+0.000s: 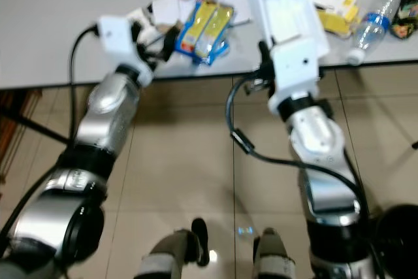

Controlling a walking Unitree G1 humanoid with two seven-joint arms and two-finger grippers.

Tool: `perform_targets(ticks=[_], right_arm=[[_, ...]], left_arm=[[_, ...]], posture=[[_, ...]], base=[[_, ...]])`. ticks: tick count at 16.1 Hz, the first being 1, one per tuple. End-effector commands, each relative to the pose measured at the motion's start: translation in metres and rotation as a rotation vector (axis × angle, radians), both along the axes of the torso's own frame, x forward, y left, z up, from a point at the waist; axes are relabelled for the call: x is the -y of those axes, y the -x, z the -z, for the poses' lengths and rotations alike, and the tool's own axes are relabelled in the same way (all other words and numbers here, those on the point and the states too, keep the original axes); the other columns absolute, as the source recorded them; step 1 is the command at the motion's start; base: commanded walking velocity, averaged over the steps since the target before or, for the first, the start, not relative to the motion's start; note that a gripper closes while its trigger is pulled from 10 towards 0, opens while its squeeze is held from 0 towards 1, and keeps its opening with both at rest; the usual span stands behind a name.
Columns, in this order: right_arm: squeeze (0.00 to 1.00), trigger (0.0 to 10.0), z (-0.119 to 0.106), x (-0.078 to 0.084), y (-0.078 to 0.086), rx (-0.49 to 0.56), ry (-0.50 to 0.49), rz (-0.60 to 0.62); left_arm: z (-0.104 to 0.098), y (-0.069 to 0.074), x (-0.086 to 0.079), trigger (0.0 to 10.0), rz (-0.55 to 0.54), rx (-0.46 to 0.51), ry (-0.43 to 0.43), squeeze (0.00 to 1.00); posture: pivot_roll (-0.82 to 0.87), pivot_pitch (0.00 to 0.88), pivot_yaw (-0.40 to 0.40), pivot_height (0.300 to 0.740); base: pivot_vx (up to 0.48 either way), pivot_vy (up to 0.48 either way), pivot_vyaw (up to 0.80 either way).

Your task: Picking trash to rubbish bin

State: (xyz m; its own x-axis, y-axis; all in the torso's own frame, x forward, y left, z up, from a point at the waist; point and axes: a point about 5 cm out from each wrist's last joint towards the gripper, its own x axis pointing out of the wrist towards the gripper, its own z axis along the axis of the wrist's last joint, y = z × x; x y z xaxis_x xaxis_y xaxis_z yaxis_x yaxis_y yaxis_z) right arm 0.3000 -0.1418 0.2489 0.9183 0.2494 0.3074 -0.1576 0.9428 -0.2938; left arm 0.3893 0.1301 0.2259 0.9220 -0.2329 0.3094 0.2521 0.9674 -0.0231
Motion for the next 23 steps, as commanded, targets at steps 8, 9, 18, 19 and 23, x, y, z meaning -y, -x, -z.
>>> perform_targets(ticks=[8,9,18,19,23], right_arm=[[0.00,10.0,-0.006,-0.016,-0.004,0.087,-0.004,-0.028],[0.00,10.0,-0.007,-0.016,-0.004,0.092,-0.002,-0.030],[0.00,10.0,-0.007,-0.019,-0.004,0.110,0.007,-0.034],[0.00,10.0,-0.008,-0.019,-0.003,0.112,0.009,-0.035],[0.00,10.0,-0.007,-0.020,-0.004,0.109,0.012,-0.039]], left_arm=[[-0.007,0.014,-0.014,10.0,-0.006,0.047,-0.005,0.00],[-0.007,0.014,-0.014,10.0,-0.005,0.045,-0.003,0.00],[-0.003,0.016,-0.011,10.0,0.000,0.016,-0.010,0.00],[-0.002,0.016,-0.011,10.0,-0.001,0.010,-0.008,0.00],[0.000,0.015,-0.011,10.0,-0.005,-0.010,-0.007,0.00]], posture=[[-0.22,0.167,0.164,0.740],[-0.23,0.166,0.164,0.740],[-0.23,0.177,0.164,0.740],[-0.23,0.177,0.164,0.740],[-0.23,0.180,0.164,0.740]], base=[[0.335,0.000,0.00],[0.480,0.000,0.00],[0.480,0.000,0.00],[0.480,0.000,0.00],[0.184,0.000,0.00]])
